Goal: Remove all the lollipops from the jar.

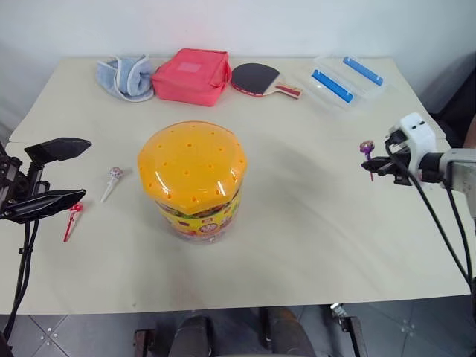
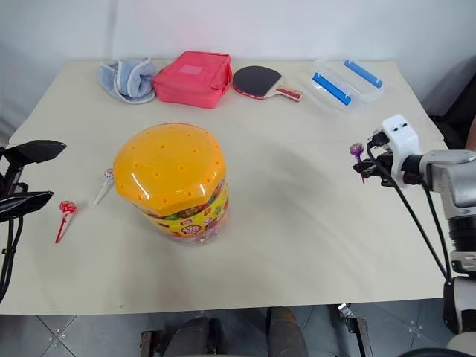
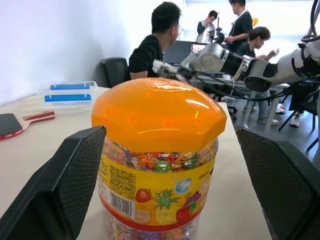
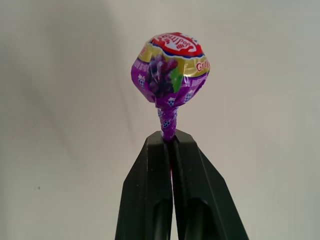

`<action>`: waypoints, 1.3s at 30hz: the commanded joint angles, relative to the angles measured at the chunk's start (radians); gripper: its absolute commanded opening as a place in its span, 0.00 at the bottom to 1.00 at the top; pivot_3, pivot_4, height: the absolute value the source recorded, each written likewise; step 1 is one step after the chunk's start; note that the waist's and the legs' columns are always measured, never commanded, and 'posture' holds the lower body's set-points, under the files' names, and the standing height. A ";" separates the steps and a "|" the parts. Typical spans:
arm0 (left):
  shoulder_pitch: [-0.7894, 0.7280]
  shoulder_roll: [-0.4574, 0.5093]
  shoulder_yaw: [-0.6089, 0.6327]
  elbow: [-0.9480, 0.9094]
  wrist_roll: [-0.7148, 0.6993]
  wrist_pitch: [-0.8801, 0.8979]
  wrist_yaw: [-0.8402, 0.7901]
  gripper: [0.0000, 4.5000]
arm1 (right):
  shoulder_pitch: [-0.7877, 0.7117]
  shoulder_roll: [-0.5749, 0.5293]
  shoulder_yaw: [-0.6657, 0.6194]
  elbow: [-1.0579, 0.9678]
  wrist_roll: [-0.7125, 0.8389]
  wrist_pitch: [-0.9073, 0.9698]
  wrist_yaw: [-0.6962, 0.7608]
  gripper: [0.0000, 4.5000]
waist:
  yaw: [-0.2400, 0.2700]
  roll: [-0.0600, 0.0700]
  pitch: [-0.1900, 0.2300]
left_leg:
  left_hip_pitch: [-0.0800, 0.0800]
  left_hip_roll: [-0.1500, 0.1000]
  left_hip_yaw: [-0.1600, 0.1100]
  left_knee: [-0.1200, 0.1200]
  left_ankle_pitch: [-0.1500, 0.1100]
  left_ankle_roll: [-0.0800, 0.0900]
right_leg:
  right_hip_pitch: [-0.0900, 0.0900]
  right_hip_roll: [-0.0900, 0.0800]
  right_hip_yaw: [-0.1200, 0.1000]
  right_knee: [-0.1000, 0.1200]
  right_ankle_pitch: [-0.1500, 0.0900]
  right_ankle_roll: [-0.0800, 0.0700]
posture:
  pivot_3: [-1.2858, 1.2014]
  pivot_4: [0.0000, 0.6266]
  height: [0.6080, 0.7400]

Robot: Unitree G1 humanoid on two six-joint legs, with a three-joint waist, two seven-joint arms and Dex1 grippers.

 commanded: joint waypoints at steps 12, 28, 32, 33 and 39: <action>0.049 -0.009 0.050 -0.081 0.034 0.075 0.079 1.00 | 0.024 -0.020 -0.030 0.034 -0.083 -0.025 0.071 0.61 | -0.005 0.001 0.000 | -0.001 0.000 0.000 0.000 0.000 0.000 | -0.001 0.000 0.000 0.000 0.000 0.000 | 0.52 0.24 1.00; 0.137 -0.032 0.020 -0.185 0.170 0.134 0.263 1.00 | 0.404 -0.067 -0.352 -0.629 0.270 -0.153 0.356 1.00 | 0.020 0.000 0.000 | 0.003 0.002 -0.001 0.001 0.000 -0.001 | 0.004 0.002 0.000 0.000 0.000 0.001 | 0.52 0.24 1.00; 0.185 -0.086 0.092 -0.249 0.107 0.191 0.337 1.00 | 0.413 -0.009 -0.279 -0.666 0.283 -0.172 0.332 1.00 | 0.020 0.000 0.000 | 0.003 0.001 -0.002 0.002 0.000 -0.001 | 0.005 0.001 0.000 0.000 0.001 0.001 | 0.52 0.24 1.00; 0.219 -0.105 0.128 -0.273 0.103 0.184 0.343 1.00 | 0.430 0.012 -0.271 -0.695 0.303 -0.185 0.340 1.00 | 0.020 0.000 0.000 | 0.003 0.001 -0.002 0.002 0.000 -0.001 | 0.004 0.001 0.000 0.000 0.001 0.001 | 0.52 0.24 1.00; 0.352 -0.147 0.246 -0.340 0.117 0.146 0.347 1.00 | 0.532 0.048 -0.240 -0.723 0.305 -0.317 0.419 1.00 | 0.021 -0.001 -0.001 | 0.003 0.002 -0.002 0.002 0.000 -0.001 | 0.005 0.002 0.000 0.000 0.001 0.001 | 0.52 0.24 1.00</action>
